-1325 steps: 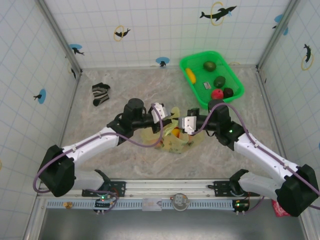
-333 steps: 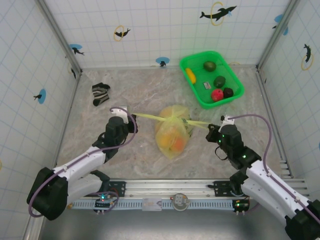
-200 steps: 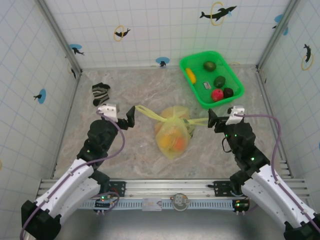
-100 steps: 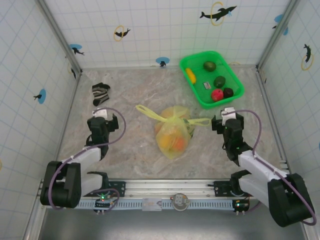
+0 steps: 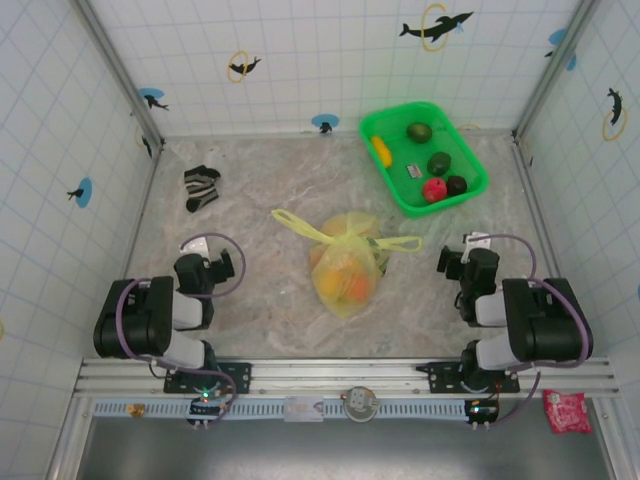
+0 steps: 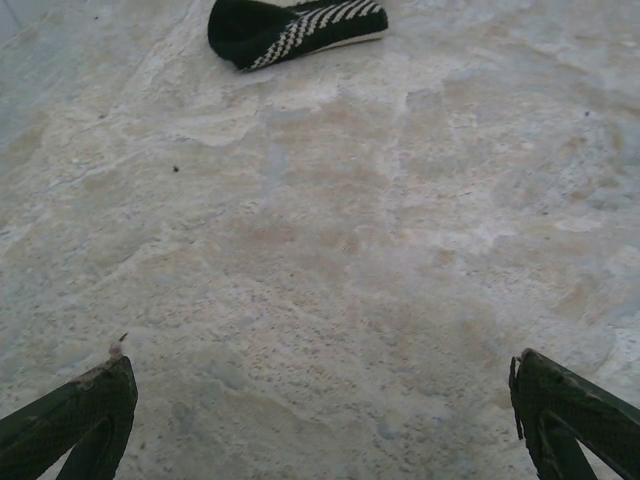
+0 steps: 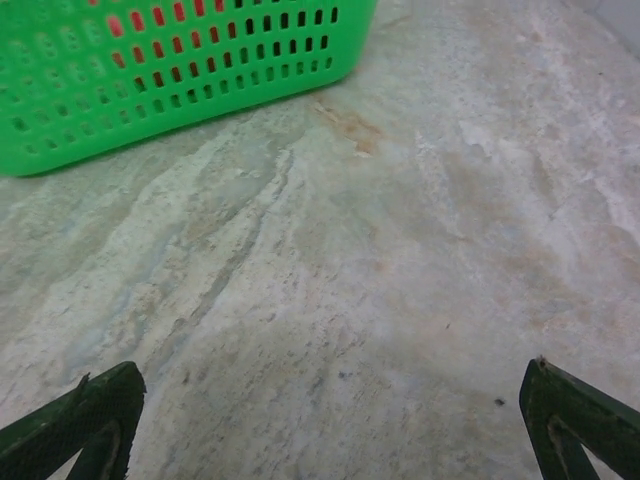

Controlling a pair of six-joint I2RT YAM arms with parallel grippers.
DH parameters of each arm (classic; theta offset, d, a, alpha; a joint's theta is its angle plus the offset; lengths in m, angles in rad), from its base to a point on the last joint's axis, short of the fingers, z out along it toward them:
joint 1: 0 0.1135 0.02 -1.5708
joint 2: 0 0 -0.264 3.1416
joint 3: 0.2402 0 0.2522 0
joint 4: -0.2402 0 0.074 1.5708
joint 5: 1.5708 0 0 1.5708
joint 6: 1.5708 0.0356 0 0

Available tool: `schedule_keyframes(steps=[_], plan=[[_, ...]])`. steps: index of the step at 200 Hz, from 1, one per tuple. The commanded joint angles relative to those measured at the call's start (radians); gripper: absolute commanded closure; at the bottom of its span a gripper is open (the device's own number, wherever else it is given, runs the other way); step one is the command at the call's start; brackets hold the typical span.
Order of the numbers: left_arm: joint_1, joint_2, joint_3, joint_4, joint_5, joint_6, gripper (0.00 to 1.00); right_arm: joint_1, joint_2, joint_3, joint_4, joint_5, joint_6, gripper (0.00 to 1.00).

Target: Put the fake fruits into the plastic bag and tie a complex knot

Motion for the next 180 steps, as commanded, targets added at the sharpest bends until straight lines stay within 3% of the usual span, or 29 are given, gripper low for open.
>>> schedule_keyframes(steps=[1, 16, 29, 48, 90, 98, 109, 114, 136, 149, 180], plan=[[0.009, 0.002, 0.005, 0.092, 0.045, -0.014, 0.02, -0.007, 0.086, -0.152, 0.485, -0.055, 0.032, 0.0], [0.009, 0.003, 0.004, 0.098, 0.046, -0.012, 0.02, 0.003, 0.043, -0.077, 0.251, -0.075, 0.012, 0.0], [0.007, 0.006, 0.005, 0.097, 0.041, -0.009, 0.02, 0.002, 0.073, -0.085, 0.321, -0.056, 0.02, 0.0], [0.006, 0.005, 0.007, 0.093, 0.04, -0.008, 0.02, 0.003, 0.05, -0.065, 0.242, -0.056, 0.021, 0.0], [-0.019, -0.003, -0.016, 0.122, 0.007, 0.011, 0.02, 0.003, 0.053, -0.074, 0.264, -0.055, 0.021, 0.0], [-0.02, -0.006, -0.063, 0.193, 0.022, 0.016, 0.02, 0.005, 0.05, -0.074, 0.26, -0.053, 0.021, 0.0], [-0.028, 0.047, -0.182, 0.509, 0.009, 0.018, 0.02, 0.004, 0.052, -0.074, 0.264, -0.052, 0.02, 0.0], [-0.038, 0.05, -0.216, 0.576, -0.022, 0.021, 0.02, 0.004, 0.052, -0.073, 0.262, -0.052, 0.021, 0.0], [-0.054, 0.033, -0.125, 0.366, -0.026, 0.036, 0.02, 0.004, 0.052, -0.074, 0.263, -0.053, 0.021, 0.0], [0.0, 0.031, -0.092, 0.292, 0.057, -0.001, 0.02, 0.005, 0.052, -0.074, 0.262, -0.055, 0.021, 0.0], [0.003, 0.034, -0.095, 0.301, 0.055, -0.002, 0.02, -0.002, 0.054, -0.071, 0.257, -0.064, 0.021, 0.0]])
